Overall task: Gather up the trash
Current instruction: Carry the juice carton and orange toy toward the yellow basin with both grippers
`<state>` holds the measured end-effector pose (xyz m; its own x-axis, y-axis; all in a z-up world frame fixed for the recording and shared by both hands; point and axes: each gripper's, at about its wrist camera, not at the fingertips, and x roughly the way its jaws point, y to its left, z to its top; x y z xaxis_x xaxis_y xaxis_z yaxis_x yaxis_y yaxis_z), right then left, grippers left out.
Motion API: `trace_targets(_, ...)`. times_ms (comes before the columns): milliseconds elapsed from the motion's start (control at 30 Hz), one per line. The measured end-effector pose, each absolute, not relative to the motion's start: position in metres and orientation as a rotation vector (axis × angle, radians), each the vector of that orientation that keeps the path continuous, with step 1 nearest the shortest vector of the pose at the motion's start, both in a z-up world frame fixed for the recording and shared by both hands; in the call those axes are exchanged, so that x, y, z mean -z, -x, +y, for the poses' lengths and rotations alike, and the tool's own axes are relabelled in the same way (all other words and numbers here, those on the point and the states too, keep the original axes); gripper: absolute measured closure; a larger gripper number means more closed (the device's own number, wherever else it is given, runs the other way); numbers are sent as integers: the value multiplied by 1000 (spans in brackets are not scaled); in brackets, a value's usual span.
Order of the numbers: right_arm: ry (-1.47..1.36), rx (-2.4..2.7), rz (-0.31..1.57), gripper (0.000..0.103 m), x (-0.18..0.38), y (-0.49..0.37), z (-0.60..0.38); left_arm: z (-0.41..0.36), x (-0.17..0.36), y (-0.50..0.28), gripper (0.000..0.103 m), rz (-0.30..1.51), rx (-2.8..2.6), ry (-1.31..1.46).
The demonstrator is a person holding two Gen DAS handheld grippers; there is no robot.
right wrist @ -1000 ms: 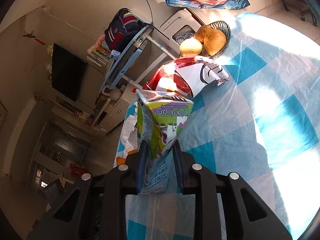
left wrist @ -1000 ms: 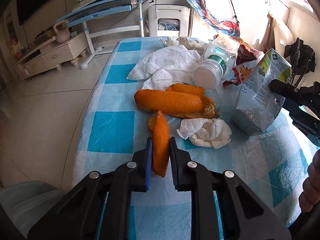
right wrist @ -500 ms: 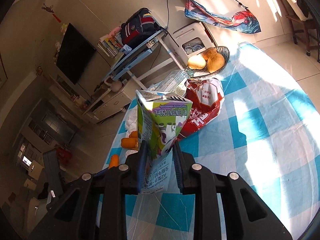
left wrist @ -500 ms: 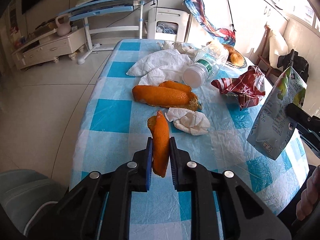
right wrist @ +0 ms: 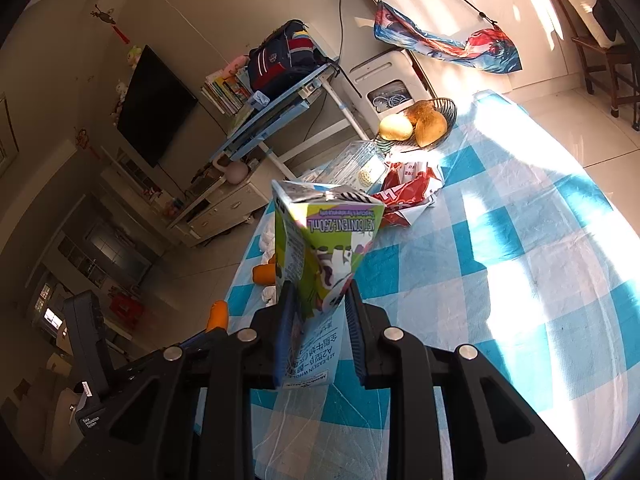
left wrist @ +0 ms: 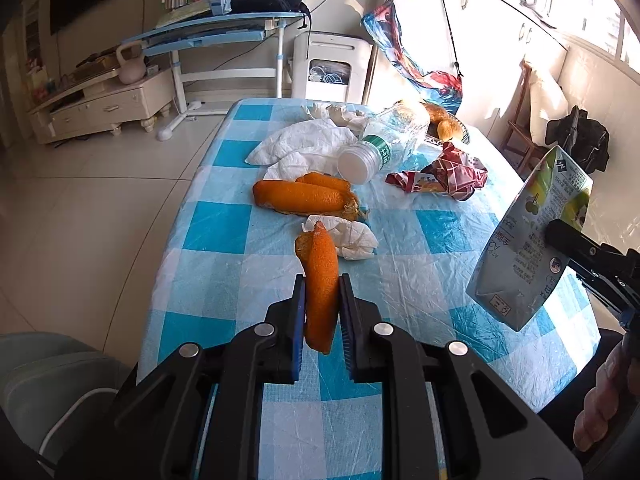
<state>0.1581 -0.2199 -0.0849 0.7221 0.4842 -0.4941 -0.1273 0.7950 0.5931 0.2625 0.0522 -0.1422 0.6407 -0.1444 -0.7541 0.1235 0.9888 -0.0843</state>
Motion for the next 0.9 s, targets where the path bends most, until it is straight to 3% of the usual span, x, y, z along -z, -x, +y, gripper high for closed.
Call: trace_targets(900,-494,-396,661,77,62,-103,-217,41,102,-190,87,799,182,32)
